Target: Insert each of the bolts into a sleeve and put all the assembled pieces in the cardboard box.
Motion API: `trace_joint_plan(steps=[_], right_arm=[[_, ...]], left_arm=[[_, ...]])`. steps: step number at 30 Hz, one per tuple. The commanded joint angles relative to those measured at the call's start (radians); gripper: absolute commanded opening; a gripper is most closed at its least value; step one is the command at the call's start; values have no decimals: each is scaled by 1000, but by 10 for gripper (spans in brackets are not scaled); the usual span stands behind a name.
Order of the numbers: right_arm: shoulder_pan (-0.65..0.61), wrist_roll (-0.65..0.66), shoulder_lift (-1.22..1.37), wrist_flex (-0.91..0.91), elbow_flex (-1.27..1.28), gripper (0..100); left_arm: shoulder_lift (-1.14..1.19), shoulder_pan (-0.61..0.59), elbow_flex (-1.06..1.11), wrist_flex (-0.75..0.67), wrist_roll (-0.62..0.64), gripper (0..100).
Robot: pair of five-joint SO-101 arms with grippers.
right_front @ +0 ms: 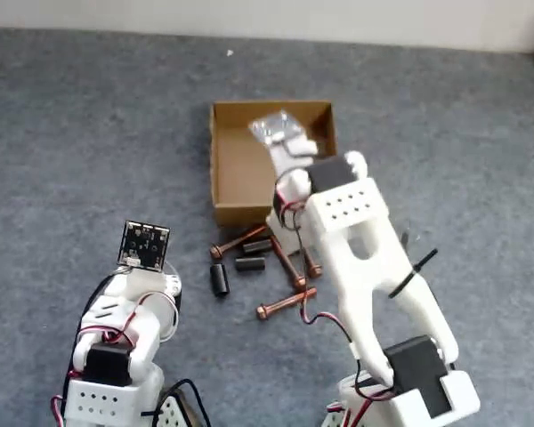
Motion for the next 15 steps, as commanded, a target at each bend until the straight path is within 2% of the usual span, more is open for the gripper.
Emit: trace_joint_plan(steps=[1,10,15], right_arm=[[-35,12,-53,-193,131,159],[-85,11,-38,-331,217,159],[-84,14,94,-334,208,159]], left_arm=[[-4,-7,-5,-21,-6,6],[-4,-7,-5,-18,-6,6],[-4,-7,-5,-18,-6,6]])
